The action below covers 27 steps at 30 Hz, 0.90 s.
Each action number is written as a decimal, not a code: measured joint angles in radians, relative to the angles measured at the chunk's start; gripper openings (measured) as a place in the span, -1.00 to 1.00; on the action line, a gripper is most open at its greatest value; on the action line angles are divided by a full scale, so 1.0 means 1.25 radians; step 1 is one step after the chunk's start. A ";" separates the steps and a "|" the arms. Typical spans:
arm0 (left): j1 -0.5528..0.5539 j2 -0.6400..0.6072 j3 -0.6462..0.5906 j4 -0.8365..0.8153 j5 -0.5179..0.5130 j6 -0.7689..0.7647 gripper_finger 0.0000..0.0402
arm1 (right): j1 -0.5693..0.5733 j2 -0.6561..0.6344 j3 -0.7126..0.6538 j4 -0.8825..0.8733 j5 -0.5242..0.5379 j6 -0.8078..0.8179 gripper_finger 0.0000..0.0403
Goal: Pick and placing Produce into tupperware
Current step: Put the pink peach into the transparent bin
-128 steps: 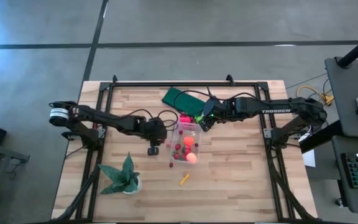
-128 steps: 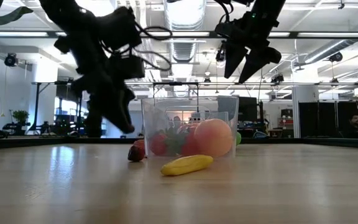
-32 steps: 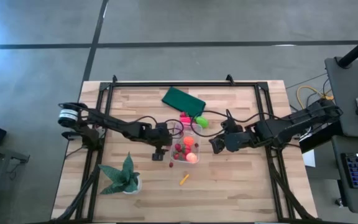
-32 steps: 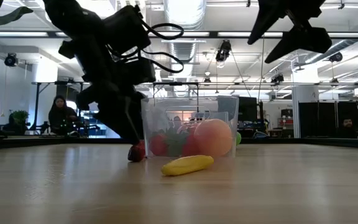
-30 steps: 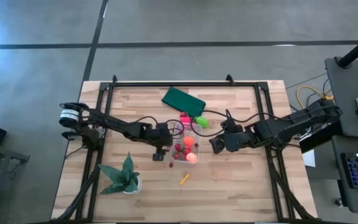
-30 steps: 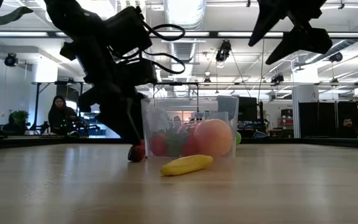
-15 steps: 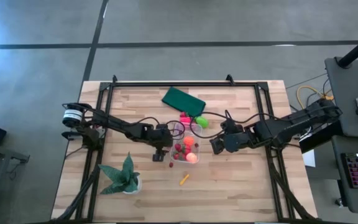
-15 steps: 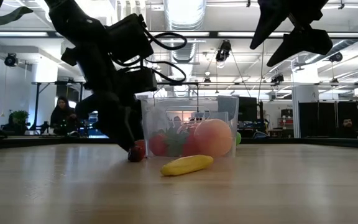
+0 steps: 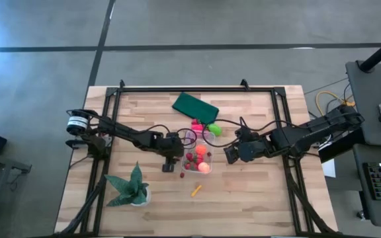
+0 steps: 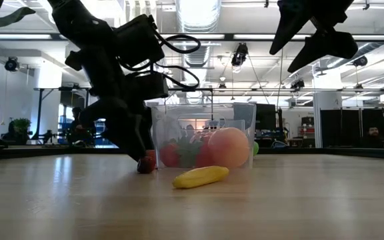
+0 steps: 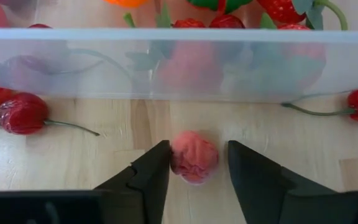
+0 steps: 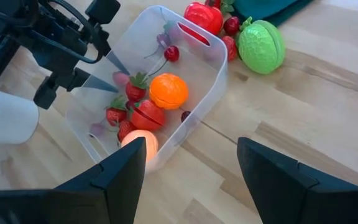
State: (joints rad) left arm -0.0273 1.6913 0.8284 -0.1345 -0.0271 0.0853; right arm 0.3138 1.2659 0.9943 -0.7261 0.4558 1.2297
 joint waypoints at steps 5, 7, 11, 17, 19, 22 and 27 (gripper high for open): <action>0.000 -0.002 0.000 -0.002 -0.008 0.000 -0.36 | 0.000 0.000 -0.001 0.000 0.001 0.000 0.21; 0.001 -0.005 0.000 -0.004 -0.014 0.000 -0.39 | 0.000 0.000 -0.001 0.000 0.001 0.000 0.21; 0.002 -0.011 -0.002 -0.006 -0.029 0.001 -0.42 | 0.000 0.000 -0.001 0.000 0.001 0.000 0.21; 0.002 -0.013 -0.002 -0.007 -0.028 0.001 -0.43 | 0.000 0.000 -0.001 0.000 0.014 0.000 0.21; 0.002 -0.022 -0.002 -0.016 -0.028 0.000 -0.43 | 0.000 0.000 -0.001 -0.001 0.014 0.000 0.21; 0.002 -0.050 -0.002 -0.021 -0.029 0.000 -0.43 | 0.000 0.000 -0.001 -0.001 0.014 0.000 0.21; 0.002 -0.115 -0.002 -0.049 -0.087 0.001 -0.43 | 0.000 0.000 -0.001 -0.003 0.014 -0.002 0.21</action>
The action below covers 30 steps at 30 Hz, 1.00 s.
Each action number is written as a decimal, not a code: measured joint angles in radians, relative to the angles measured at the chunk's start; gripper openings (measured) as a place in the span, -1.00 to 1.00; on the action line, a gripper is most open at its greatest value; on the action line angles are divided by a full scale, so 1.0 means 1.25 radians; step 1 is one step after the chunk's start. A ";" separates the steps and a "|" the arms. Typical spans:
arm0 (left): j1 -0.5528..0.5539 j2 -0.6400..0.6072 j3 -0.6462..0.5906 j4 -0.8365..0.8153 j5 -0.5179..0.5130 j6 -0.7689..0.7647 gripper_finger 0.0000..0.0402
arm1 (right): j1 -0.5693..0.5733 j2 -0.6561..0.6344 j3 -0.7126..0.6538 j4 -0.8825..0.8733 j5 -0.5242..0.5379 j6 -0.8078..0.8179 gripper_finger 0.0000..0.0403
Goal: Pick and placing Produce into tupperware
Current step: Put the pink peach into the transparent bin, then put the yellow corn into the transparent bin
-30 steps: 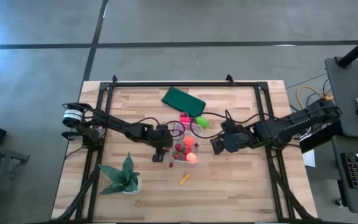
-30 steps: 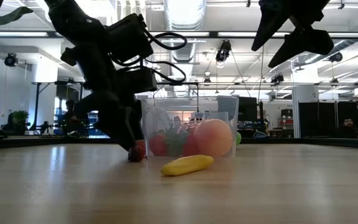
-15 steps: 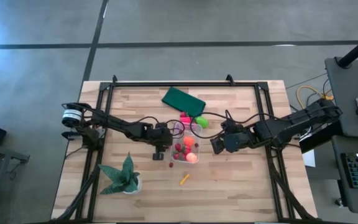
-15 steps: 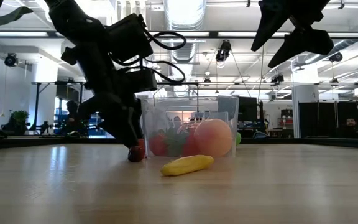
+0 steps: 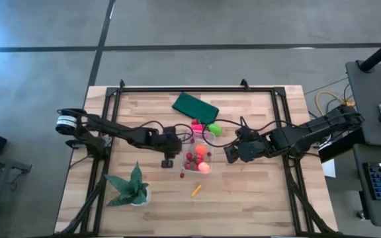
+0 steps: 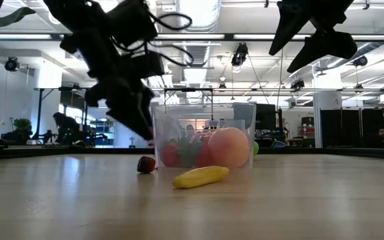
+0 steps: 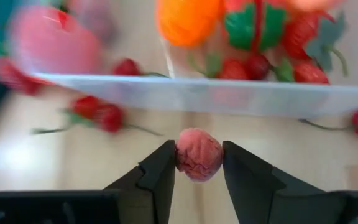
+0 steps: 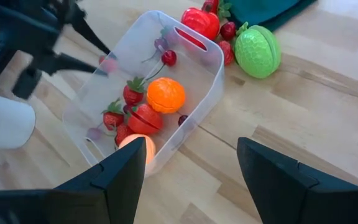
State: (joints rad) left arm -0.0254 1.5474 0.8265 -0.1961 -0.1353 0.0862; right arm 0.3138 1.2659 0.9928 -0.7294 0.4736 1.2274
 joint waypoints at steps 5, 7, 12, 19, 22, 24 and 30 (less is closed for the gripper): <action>0.000 -0.070 0.009 0.003 -0.053 0.000 -0.43 | 0.000 0.000 0.000 0.000 0.014 -0.005 0.21; 0.000 -0.096 0.021 0.009 -0.072 0.000 -0.43 | 0.000 0.000 0.000 0.000 0.020 -0.005 0.21; 0.004 -0.118 0.035 0.154 -0.077 0.044 -0.43 | -0.002 0.000 0.000 0.000 0.021 -0.005 0.21; 0.031 -0.026 0.100 0.197 -0.016 -0.057 -0.40 | -0.002 0.000 -0.001 0.001 0.020 -0.005 0.21; 0.030 0.013 0.127 0.206 -0.016 -0.065 -0.31 | -0.002 0.000 -0.001 0.002 0.020 -0.004 0.21; 0.030 0.032 0.140 0.203 -0.015 -0.082 -0.22 | -0.002 0.000 -0.001 0.002 0.017 -0.001 0.21; 0.032 0.050 0.187 0.084 -0.018 -0.122 0.09 | -0.002 0.000 -0.001 0.005 0.010 0.002 0.21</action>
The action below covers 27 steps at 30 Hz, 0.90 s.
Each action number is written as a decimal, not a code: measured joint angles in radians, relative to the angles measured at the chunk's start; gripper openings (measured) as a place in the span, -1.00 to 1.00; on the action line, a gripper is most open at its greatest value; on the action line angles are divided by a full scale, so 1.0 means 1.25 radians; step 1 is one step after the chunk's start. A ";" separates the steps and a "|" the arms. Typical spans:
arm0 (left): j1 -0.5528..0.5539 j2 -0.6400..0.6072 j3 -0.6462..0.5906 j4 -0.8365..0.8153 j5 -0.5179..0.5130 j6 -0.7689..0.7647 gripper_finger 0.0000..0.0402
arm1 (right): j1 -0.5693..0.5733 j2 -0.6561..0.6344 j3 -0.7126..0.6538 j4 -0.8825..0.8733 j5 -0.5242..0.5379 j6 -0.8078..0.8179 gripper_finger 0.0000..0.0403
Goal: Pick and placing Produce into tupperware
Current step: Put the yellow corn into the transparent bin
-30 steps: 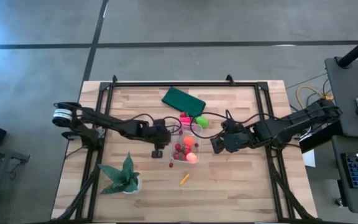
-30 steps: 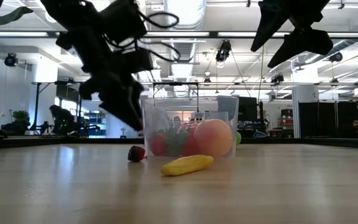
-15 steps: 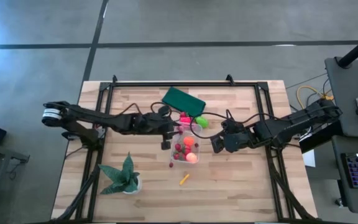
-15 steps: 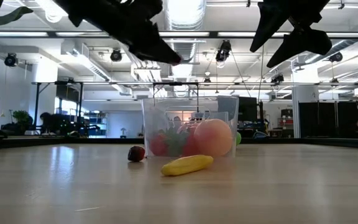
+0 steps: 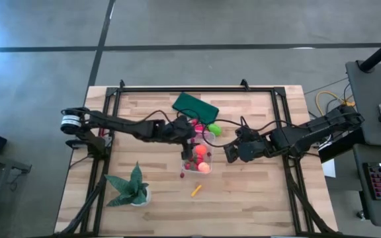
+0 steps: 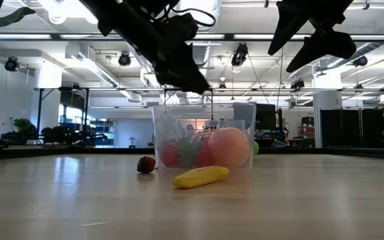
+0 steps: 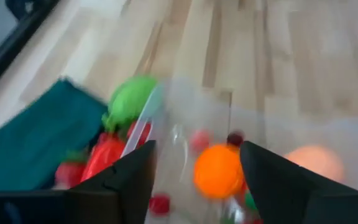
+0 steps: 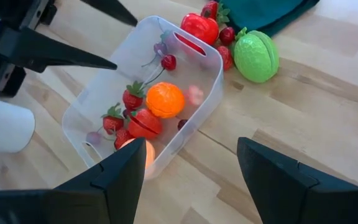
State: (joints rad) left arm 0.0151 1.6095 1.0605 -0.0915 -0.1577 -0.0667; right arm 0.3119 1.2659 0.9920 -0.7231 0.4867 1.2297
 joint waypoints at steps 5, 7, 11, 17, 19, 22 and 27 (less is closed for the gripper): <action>0.000 -0.027 0.001 -0.137 -0.008 0.021 0.18 | 0.000 0.003 0.000 0.008 -0.080 -0.001 0.21; 0.000 -0.045 0.000 -0.195 -0.008 0.023 0.18 | 0.001 0.011 0.000 0.017 -0.128 -0.006 0.21; -0.007 -0.073 -0.007 -0.320 -0.008 0.023 0.18 | 0.020 0.058 0.000 0.111 -0.206 -0.091 0.21; -0.019 -0.138 -0.046 -0.402 -0.008 0.044 0.18 | 0.055 0.170 0.000 0.160 -0.307 -0.238 0.21; -0.026 -0.163 -0.053 -0.412 -0.009 0.043 0.18 | 0.060 0.208 0.012 0.160 -0.355 -0.231 0.21; -0.042 -0.210 -0.075 -0.431 -0.009 0.039 0.18 | 0.072 0.266 0.069 0.163 -0.391 -0.231 0.20; -0.066 -0.288 -0.121 -0.431 -0.009 0.020 0.18 | 0.077 0.356 0.196 0.115 -0.426 -0.167 0.12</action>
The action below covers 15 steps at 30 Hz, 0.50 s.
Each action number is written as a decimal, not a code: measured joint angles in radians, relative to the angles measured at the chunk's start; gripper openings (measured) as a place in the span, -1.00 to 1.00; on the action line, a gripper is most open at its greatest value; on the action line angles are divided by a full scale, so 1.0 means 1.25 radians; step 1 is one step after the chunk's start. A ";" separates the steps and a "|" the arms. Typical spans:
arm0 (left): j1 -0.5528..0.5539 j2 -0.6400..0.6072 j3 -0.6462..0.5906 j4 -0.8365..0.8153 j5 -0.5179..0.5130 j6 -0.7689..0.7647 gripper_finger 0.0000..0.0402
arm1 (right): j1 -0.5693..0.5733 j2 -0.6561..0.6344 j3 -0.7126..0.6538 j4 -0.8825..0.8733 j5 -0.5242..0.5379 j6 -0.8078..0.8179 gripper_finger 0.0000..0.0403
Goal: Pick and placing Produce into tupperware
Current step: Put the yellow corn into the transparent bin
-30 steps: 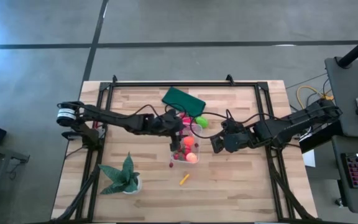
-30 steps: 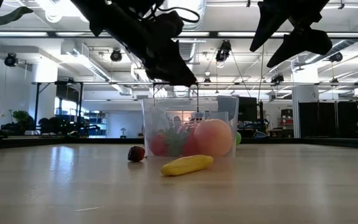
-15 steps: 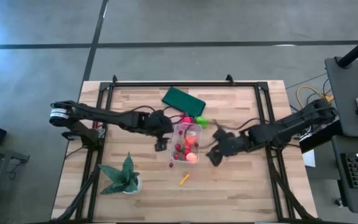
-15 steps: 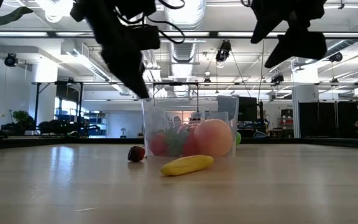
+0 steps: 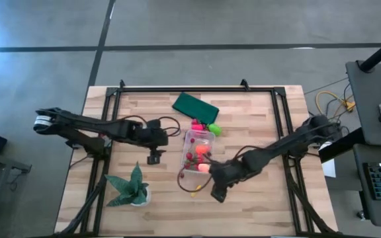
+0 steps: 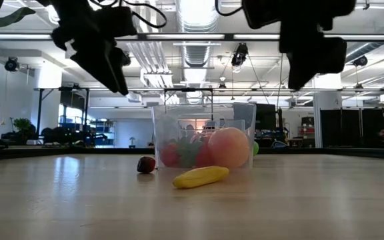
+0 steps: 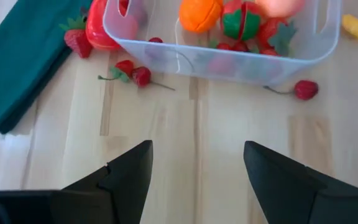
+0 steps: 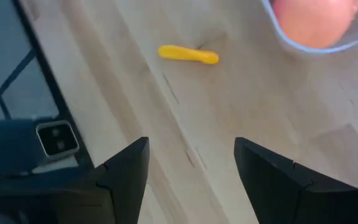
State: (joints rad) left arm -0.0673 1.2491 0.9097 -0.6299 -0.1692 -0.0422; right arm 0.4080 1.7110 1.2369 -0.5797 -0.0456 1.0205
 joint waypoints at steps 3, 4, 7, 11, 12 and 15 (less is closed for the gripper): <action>-0.006 -0.043 -0.027 0.004 0.000 -0.051 0.18 | -0.008 0.041 0.055 -0.054 -0.002 0.060 0.11; -0.007 -0.057 -0.037 0.011 0.000 -0.069 0.18 | -0.011 0.051 0.066 -0.060 -0.002 0.083 0.11; -0.013 -0.092 -0.064 0.008 0.000 -0.122 0.18 | -0.011 0.077 0.088 -0.059 0.001 0.142 0.12; -0.031 -0.140 -0.104 0.016 0.001 -0.176 0.18 | -0.010 0.092 0.096 -0.056 -0.006 0.322 0.11; -0.037 -0.149 -0.112 0.012 0.001 -0.192 0.18 | -0.009 0.095 0.096 -0.048 -0.013 0.382 0.12; -0.054 -0.173 -0.130 0.012 0.001 -0.264 0.18 | 0.000 0.094 0.096 -0.020 -0.023 0.479 0.12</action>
State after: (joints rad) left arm -0.1344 1.0330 0.7467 -0.6144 -0.1684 -0.3720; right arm 0.4078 1.8286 1.3567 -0.6051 -0.0742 1.6192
